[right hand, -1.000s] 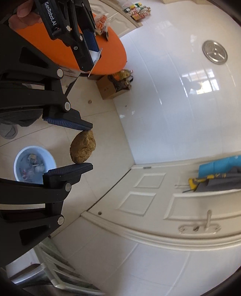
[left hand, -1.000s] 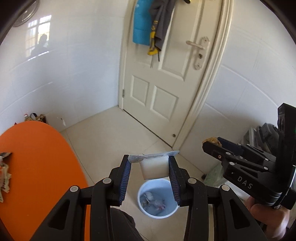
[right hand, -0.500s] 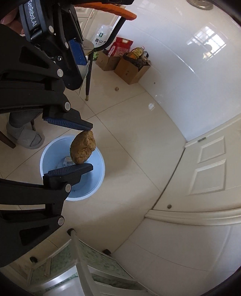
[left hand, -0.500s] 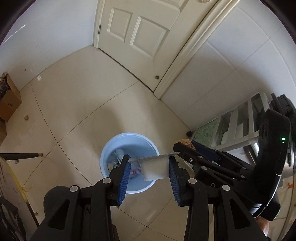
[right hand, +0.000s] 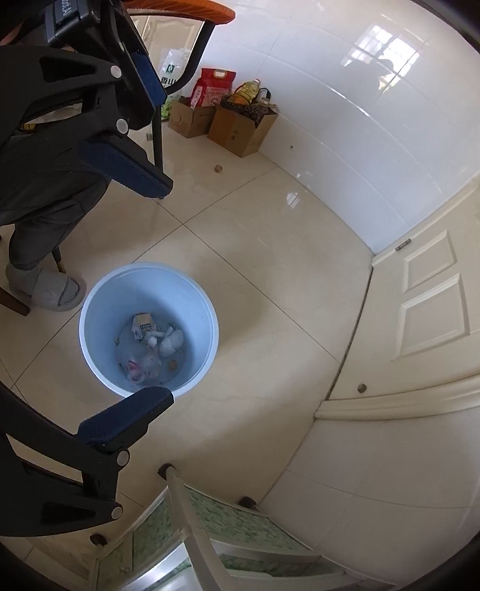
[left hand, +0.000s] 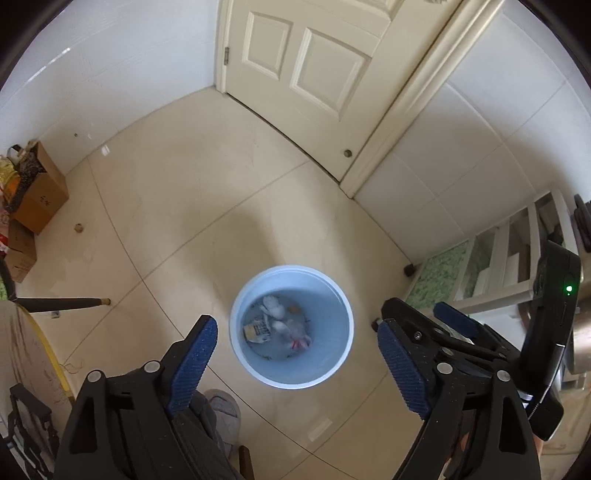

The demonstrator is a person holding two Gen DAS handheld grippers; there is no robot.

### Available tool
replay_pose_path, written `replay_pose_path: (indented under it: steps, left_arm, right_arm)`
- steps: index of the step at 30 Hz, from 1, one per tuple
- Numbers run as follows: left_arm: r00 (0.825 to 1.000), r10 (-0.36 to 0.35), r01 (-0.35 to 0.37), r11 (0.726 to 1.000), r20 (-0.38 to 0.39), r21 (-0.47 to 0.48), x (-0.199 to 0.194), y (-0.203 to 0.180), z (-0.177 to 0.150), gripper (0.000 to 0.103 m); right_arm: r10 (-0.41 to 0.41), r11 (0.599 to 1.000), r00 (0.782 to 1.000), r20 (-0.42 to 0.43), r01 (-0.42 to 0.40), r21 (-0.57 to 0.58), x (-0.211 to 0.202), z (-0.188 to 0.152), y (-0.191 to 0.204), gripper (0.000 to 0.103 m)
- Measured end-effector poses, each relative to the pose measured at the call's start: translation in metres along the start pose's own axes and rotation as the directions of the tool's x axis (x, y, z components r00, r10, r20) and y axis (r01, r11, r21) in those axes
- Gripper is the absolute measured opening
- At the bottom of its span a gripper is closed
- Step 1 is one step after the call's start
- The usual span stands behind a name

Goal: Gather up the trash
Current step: 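Carry the cup and lump with both tools over the blue bin and release, then move both open tools back from the bin to the table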

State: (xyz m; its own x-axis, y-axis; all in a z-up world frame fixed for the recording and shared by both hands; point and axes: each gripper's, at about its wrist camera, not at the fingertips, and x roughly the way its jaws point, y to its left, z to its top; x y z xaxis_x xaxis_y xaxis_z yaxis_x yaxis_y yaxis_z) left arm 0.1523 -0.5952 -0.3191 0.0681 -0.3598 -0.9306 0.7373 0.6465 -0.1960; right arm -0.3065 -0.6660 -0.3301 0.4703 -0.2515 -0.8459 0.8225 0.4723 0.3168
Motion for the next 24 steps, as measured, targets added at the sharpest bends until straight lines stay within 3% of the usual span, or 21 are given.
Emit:
replay_pose_path:
  steps: [3, 13, 18, 24]
  left_arm:
    - [0.998, 0.040, -0.040, 0.999, 0.037, -0.001, -0.016, -0.008, -0.013, 0.089]
    - [0.982, 0.065, -0.062, 0.998, 0.176, -0.024, -0.098, -0.019, -0.052, 0.089]
    - [0.958, 0.054, -0.041, 0.998, 0.281, -0.053, -0.161, -0.003, -0.079, 0.089]
    - [0.917, 0.052, -0.027, 0.997, 0.396, -0.069, -0.230, 0.018, -0.117, 0.093]
  right_arm:
    - [-0.015, 1.000, 1.000, 0.025, 0.015, -0.002, -0.012, 0.000, 0.008, 0.103]
    - [-0.003, 0.999, 0.993, 0.117, 0.009, -0.052, -0.068, 0.003, 0.048, 0.103]
    - [0.018, 0.995, 0.982, 0.190, 0.001, -0.100, -0.108, 0.003, 0.082, 0.103]
    - [0.052, 0.985, 0.963, 0.265, -0.007, -0.171, -0.154, -0.004, 0.130, 0.103]
